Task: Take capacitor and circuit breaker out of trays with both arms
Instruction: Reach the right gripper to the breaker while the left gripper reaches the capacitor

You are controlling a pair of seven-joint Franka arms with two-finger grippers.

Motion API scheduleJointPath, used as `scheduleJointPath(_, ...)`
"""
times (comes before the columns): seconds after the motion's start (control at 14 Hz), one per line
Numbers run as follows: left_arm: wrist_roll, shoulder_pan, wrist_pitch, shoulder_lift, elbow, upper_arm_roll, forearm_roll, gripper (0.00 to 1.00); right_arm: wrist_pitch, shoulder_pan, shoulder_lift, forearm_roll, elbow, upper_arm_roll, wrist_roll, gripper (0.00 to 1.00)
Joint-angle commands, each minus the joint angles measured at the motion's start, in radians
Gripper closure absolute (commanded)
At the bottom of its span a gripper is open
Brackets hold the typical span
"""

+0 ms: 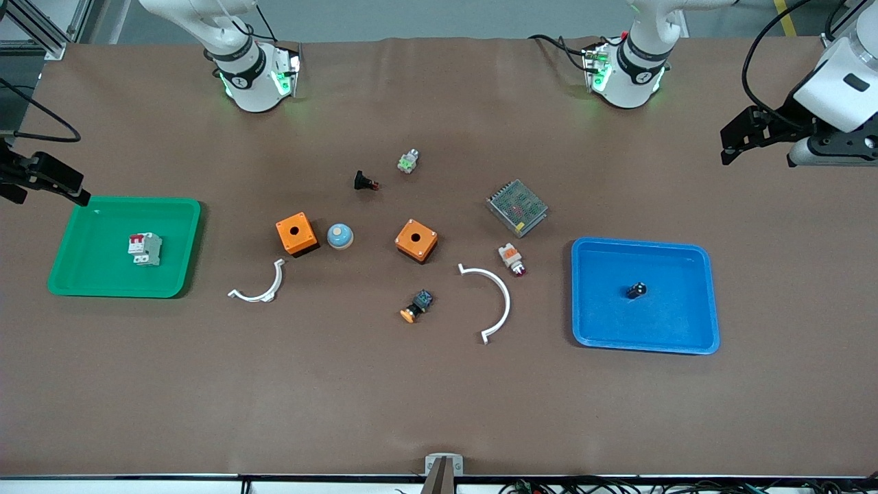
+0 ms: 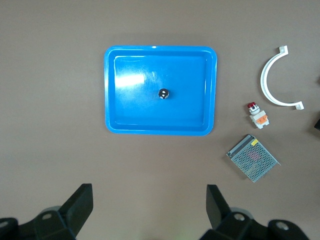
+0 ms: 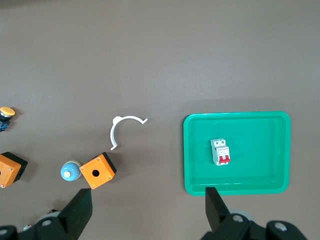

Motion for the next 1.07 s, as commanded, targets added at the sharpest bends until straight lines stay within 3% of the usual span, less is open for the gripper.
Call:
scheduleJointPath(0.0,0.011,0.005,-0.023,0.014,0.023,0.000,0.006,0.00,-0.006,0.006,-0.010,-0.001,-0.006,-0.007,-0.008,0.00)
scheduleJointPath(0.21,0.013,0.013,-0.022,0.058,0.028,0.000,0.009,0.00,-0.006,0.006,-0.009,0.001,-0.006,-0.007,-0.009,0.00)
scheduleJointPath(0.43,0.016,0.029,0.067,0.158,-0.007,0.000,0.027,0.00,-0.008,-0.003,0.080,-0.004,-0.029,-0.007,-0.021,0.01)
scheduleJointPath(0.71,-0.002,0.034,0.416,0.194,-0.262,-0.002,0.028,0.00,0.081,-0.072,0.186,-0.080,-0.159,-0.008,-0.121,0.02)
scheduleJointPath(1.0,-0.005,0.036,0.576,0.324,-0.310,-0.003,0.026,0.00,0.439,-0.161,0.245,-0.132,-0.449,-0.008,-0.265,0.00)
